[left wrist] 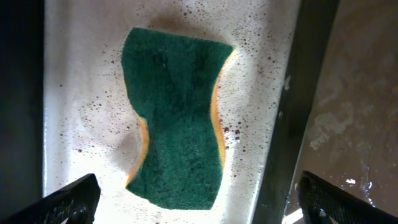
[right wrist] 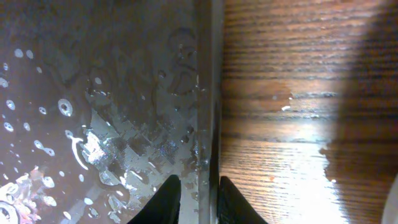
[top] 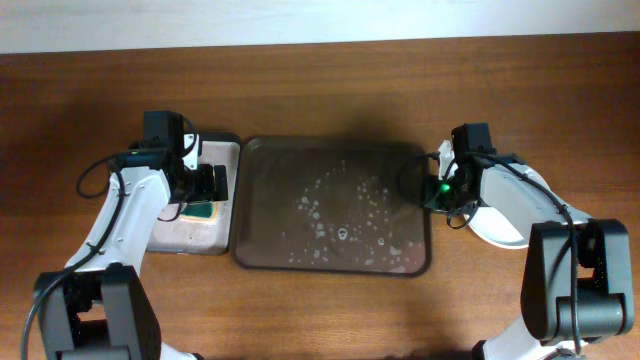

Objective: Clean dirty plates on tray and stack at the side

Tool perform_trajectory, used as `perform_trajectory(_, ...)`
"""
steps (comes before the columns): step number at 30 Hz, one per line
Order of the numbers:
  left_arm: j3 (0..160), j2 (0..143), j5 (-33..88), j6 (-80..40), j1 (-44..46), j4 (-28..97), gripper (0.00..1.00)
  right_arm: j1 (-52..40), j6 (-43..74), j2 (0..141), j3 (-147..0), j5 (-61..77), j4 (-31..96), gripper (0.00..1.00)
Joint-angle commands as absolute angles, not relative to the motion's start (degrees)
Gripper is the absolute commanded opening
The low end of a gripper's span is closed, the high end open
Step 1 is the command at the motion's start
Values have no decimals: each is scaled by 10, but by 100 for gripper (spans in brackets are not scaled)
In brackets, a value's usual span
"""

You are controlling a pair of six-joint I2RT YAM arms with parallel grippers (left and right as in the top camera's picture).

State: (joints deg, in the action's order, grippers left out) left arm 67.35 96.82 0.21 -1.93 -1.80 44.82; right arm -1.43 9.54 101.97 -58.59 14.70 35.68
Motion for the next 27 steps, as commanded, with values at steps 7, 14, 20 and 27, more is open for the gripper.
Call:
perform_trajectory(7, 676, 960, 7, -17, -19, 449, 100, -53, 100, 1025, -580, 174, 340, 22)
perform_trajectory(14, 676, 960, 7, -17, -19, 448, 99, -53, 100, 1025, -580, 173, 340, 23)
perform_trajectory(20, 679, 960, 7, -17, -19, 435, 99, -38, 99, 1017, -635, 117, 390, 32)
perform_trajectory(27, 744, 960, 29, -16, -19, 465, 99, -32, 77, 999, -804, 113, 546, 32)
